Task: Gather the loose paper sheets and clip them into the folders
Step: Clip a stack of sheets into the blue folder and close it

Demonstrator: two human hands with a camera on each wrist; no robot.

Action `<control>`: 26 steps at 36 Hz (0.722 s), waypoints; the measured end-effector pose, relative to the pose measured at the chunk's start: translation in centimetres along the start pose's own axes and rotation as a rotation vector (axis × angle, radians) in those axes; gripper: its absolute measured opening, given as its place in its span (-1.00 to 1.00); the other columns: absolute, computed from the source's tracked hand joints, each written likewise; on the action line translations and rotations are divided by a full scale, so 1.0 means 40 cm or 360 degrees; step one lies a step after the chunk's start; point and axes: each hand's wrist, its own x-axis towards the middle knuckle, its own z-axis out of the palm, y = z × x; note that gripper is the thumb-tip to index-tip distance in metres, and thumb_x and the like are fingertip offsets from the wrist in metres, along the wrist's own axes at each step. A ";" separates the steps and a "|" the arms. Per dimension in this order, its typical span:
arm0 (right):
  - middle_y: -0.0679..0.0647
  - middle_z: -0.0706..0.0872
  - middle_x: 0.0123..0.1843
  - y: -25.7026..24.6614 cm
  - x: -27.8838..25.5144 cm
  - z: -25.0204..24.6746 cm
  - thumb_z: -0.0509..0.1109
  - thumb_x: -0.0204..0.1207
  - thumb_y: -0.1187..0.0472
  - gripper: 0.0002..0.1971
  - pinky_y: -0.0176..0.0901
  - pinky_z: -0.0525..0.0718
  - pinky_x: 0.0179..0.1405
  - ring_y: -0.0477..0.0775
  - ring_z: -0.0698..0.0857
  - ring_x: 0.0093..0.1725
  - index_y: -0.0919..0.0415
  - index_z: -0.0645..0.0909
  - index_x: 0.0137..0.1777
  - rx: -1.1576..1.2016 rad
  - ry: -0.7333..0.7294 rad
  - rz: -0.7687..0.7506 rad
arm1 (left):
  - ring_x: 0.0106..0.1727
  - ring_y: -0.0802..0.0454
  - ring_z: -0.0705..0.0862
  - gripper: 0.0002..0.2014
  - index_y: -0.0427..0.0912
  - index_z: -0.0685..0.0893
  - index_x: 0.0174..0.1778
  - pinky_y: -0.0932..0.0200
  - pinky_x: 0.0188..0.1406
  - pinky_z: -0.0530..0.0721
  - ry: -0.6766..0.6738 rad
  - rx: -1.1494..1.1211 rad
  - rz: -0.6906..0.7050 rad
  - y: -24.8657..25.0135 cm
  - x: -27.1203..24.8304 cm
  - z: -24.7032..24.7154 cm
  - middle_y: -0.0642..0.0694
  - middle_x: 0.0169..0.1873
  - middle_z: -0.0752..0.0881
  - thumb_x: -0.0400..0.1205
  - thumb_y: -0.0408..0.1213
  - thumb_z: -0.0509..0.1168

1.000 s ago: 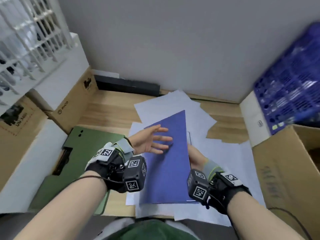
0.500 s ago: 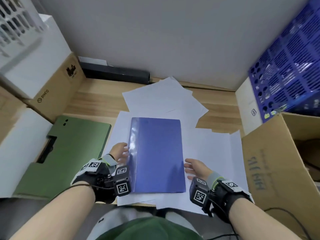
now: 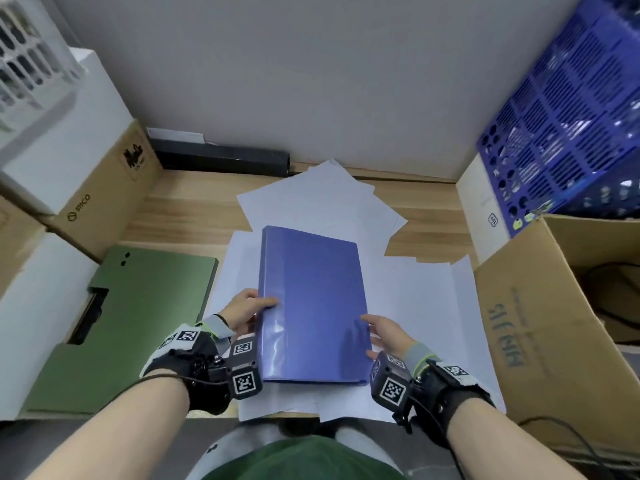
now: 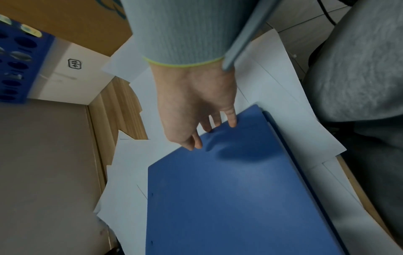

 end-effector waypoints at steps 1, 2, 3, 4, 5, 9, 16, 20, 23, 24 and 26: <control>0.12 0.54 0.07 -0.002 -0.006 0.005 0.20 0.69 0.16 -0.77 -0.08 0.52 -0.26 0.06 0.54 -0.01 0.22 0.47 0.27 0.0021 0.0016 0.0001 | -0.08 -0.18 0.69 -0.62 -0.24 0.51 0.14 -0.08 0.00 0.67 -0.0061 0.0005 -0.0003 0.008 -0.011 0.004 -0.29 0.00 0.69 0.48 -0.32 0.49; 0.14 0.53 0.20 -0.002 -0.008 0.008 0.21 0.68 0.15 -0.72 -0.04 0.54 -0.14 0.11 0.52 0.14 0.22 0.46 0.33 0.0039 0.0037 -0.0002 | -0.08 -0.17 0.70 -0.63 -0.24 0.48 0.17 -0.09 0.03 0.69 -0.0107 0.0030 -0.0004 0.012 -0.020 0.009 -0.29 0.01 0.70 0.52 -0.40 0.45; 0.17 0.48 0.36 0.000 -0.016 0.014 0.21 0.68 0.14 -0.64 0.03 0.55 0.00 0.17 0.48 0.32 0.23 0.42 0.43 0.0044 0.0062 -0.0017 | -0.11 -0.15 0.71 -0.64 -0.24 0.47 0.18 -0.07 -0.02 0.71 -0.0133 0.0051 0.0008 0.013 -0.025 0.008 -0.28 0.00 0.71 0.53 -0.45 0.43; 0.25 0.41 0.50 0.001 -0.030 0.025 0.20 0.69 0.14 -0.58 0.11 0.55 0.12 0.24 0.40 0.47 0.23 0.37 0.51 0.0053 0.0076 -0.0027 | -0.16 -0.12 0.70 -0.66 -0.23 0.46 0.18 0.00 -0.12 0.75 -0.0143 0.0080 0.0026 0.017 -0.034 0.004 -0.26 -0.05 0.71 0.55 -0.47 0.40; 0.31 0.33 0.57 0.005 -0.039 0.035 0.19 0.69 0.14 -0.55 0.17 0.55 0.16 0.27 0.35 0.55 0.22 0.34 0.55 0.0069 0.0084 -0.0030 | -0.22 -0.08 0.69 -0.68 -0.23 0.47 0.18 0.08 -0.26 0.75 -0.0128 0.0086 0.0044 0.021 -0.038 -0.004 -0.24 -0.11 0.70 0.57 -0.49 0.37; 0.07 0.34 0.57 0.033 -0.053 0.066 0.22 0.66 0.10 -0.69 0.00 0.44 0.23 0.10 0.34 0.52 0.07 0.42 0.37 0.0012 0.0098 -0.0045 | -0.32 -0.07 0.60 -0.70 -0.18 0.51 0.22 0.15 -0.34 0.60 0.0013 0.0015 0.0180 0.047 -0.038 -0.029 -0.21 -0.24 0.65 0.60 -0.49 0.31; 0.12 0.52 0.39 0.075 -0.064 0.086 0.32 0.58 -0.14 -0.43 0.10 0.45 0.46 0.15 0.53 0.36 0.19 0.39 0.46 -0.0039 0.0147 -0.0130 | -0.34 0.04 0.64 -0.78 -0.07 0.55 0.15 0.39 -0.65 0.56 -0.0020 -0.0304 0.0434 0.140 -0.048 -0.058 -0.06 -0.21 0.68 0.66 -0.44 0.24; -0.03 0.74 0.23 0.049 -0.094 0.102 0.26 0.56 -0.22 -0.52 0.02 0.67 0.22 0.06 0.73 0.20 0.11 0.50 0.30 0.0196 -0.0189 -0.0243 | -0.27 0.06 0.59 -0.81 -0.05 0.55 0.10 0.37 -0.60 0.60 -0.0098 -0.0468 0.0474 0.188 -0.038 -0.032 0.00 -0.23 0.63 0.68 -0.43 0.20; 0.02 0.77 0.23 0.006 -0.101 0.119 0.28 0.57 -0.18 -0.52 -0.01 0.70 0.13 0.09 0.75 0.19 0.11 0.54 0.35 0.0388 -0.0249 -0.0414 | -0.24 0.08 0.62 -0.78 0.02 0.59 0.06 0.28 -0.45 0.62 -0.0182 -0.0505 0.0522 0.215 -0.023 0.010 0.01 -0.18 0.66 0.69 -0.42 0.17; 0.06 0.77 0.23 -0.010 -0.102 0.123 0.29 0.58 -0.16 -0.51 -0.03 0.71 0.07 0.10 0.76 0.17 0.13 0.53 0.37 0.0421 -0.0237 -0.0448 | -0.23 0.09 0.63 -0.75 0.03 0.59 0.12 0.29 -0.46 0.62 -0.0189 -0.0515 0.0543 0.222 -0.023 0.027 0.03 -0.16 0.67 0.69 -0.43 0.17; 0.14 0.76 0.21 -0.041 -0.094 0.122 0.28 0.63 -0.07 -0.57 -0.05 0.73 -0.07 0.13 0.80 0.10 0.21 0.51 0.34 0.0507 -0.0208 -0.0475 | -0.22 0.09 0.65 -0.70 0.02 0.56 0.25 0.38 -0.55 0.61 -0.0205 -0.0534 0.0566 0.242 -0.008 0.064 0.05 -0.14 0.69 0.70 -0.42 0.16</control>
